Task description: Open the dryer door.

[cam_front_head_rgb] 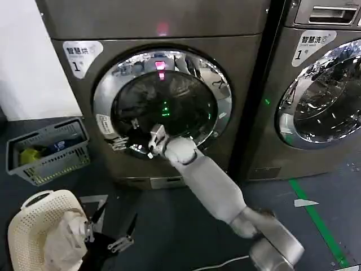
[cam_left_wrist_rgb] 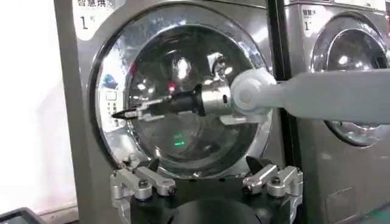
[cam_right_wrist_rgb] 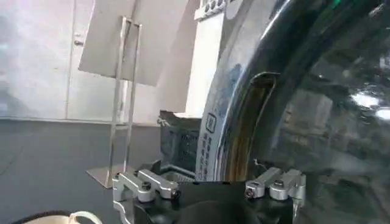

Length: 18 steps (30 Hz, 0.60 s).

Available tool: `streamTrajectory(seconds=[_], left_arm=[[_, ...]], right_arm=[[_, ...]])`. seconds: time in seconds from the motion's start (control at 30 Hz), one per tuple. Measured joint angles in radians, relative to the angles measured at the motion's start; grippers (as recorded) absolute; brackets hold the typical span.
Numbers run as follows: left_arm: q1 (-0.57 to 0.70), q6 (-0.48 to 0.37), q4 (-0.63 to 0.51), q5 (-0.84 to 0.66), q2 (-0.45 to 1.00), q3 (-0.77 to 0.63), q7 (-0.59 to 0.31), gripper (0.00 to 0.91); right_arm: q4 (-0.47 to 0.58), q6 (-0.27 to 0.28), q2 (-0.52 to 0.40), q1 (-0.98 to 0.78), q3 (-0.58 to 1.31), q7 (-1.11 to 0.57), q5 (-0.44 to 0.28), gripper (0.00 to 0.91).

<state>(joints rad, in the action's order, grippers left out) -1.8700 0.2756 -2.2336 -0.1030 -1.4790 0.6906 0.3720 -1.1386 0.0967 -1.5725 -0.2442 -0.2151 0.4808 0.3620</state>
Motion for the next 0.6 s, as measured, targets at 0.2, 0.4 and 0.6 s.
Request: streamTrajectory(seconds=[0.2,0.4,0.6], left_arm=[[0.001,0.001,0.002,0.003,0.000,0.001,-0.001,0.907],[0.001,0.000,0.007,0.007,0.002,0.003,-0.001,0.907],[0.021,-0.022,0.021,-0.018,0.013,0.032,-0.003,0.907]], right_arm=[[0.013,0.010,-0.029,0.005,0.004,0.027,-0.002,0.907],[-0.006,0.017,-0.018,-0.003,0.000,0.061,0.010,0.907],[-0.040,0.027,0.012,-0.021,-0.006,0.130,0.033,0.907]])
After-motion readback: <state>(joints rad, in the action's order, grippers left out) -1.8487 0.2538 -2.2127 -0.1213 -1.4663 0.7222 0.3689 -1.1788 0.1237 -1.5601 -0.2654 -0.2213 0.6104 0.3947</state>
